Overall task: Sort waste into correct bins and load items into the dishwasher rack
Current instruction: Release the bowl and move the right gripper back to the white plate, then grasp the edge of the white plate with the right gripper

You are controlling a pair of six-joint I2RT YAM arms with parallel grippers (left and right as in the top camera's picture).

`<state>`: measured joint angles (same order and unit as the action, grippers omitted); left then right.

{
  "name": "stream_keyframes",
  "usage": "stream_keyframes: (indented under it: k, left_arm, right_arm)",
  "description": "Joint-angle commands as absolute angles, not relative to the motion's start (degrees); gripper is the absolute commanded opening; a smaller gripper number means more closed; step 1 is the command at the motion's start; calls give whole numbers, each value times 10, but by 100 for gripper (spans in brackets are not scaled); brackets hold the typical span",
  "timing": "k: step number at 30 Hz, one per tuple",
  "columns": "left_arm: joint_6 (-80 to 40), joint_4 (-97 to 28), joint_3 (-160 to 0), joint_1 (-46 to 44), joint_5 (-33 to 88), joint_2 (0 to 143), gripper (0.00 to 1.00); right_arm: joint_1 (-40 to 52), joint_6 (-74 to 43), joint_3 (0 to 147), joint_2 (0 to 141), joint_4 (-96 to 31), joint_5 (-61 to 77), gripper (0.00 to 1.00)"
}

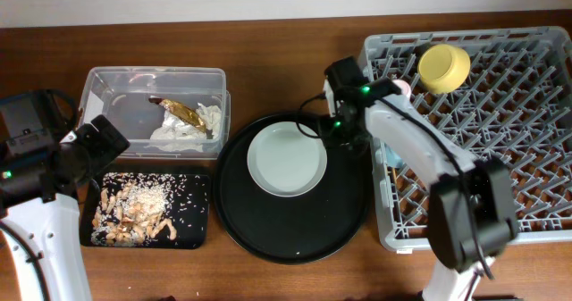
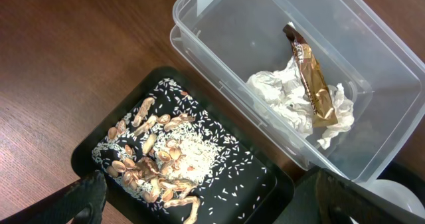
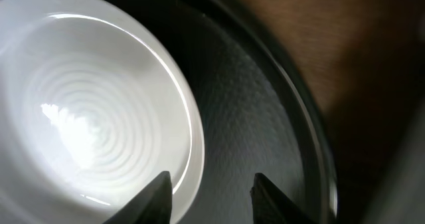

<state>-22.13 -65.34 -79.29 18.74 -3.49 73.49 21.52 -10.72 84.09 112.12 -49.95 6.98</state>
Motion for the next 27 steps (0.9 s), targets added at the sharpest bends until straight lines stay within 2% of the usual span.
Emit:
stream_keyframes:
  k: [1, 5, 16, 20, 24, 27]
  left_arm:
    - [-225, -652, -793, 190, -41, 730, 99]
    - [-225, -652, -793, 190, -41, 730, 99]
    - [-225, -652, -793, 190, -41, 730, 99]
    - [-225, -652, -793, 190, -41, 730, 99]
    - [-225, -652, -793, 190, -41, 730, 99]
    - [-225, -652, -793, 190, -41, 730, 99]
  right_arm:
    - [236, -110, 837, 1163, -484, 79, 34]
    - [244, -110, 837, 1190, -471, 74, 33]
    - [245, -110, 828, 1203, -469, 72, 4]
    - [243, -107, 835, 1191, -478, 72, 4]
    - [243, -62, 890, 1121, -531, 65, 4]
    - [243, -60, 939, 1050, -594, -18, 4]
